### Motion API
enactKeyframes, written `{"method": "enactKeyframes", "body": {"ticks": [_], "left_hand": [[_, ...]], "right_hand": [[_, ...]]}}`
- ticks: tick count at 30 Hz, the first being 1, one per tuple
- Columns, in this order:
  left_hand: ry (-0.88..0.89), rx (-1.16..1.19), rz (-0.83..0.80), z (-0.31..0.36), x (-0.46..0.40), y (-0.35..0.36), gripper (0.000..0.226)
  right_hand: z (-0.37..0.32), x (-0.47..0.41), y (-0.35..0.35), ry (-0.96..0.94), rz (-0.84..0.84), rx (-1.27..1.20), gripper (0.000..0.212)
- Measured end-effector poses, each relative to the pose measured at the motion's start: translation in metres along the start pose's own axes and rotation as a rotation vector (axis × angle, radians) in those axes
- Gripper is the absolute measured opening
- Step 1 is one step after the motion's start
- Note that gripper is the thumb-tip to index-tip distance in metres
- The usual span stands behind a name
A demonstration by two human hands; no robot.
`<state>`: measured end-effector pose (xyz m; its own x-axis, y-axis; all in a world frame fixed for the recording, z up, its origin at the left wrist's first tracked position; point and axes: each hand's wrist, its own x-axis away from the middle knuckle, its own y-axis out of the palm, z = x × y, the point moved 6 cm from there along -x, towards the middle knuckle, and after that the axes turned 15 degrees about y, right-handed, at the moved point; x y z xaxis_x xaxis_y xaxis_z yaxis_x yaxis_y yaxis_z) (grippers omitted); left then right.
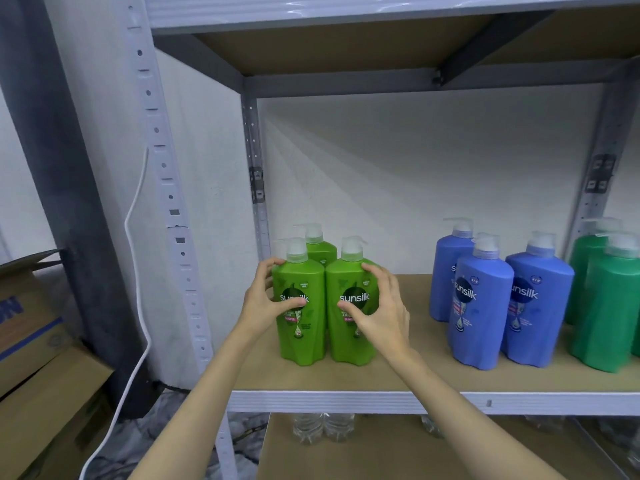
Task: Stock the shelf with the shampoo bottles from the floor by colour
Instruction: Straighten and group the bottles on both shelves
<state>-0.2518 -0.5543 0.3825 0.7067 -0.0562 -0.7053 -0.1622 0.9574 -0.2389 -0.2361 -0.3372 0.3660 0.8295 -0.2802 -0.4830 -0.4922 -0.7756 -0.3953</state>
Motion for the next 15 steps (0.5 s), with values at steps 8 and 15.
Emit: {"method": "enactKeyframes", "body": {"ticks": [8, 15], "left_hand": [[0.050, -0.050, 0.120, 0.010, 0.013, 0.008, 0.068], [0.404, -0.411, 0.256, 0.074, 0.037, 0.069, 0.045]], "right_hand": [[-0.002, 0.006, -0.006, -0.003, -0.188, -0.037, 0.080], [0.048, 0.022, -0.095, -0.057, 0.062, -0.050, 0.052]]}}
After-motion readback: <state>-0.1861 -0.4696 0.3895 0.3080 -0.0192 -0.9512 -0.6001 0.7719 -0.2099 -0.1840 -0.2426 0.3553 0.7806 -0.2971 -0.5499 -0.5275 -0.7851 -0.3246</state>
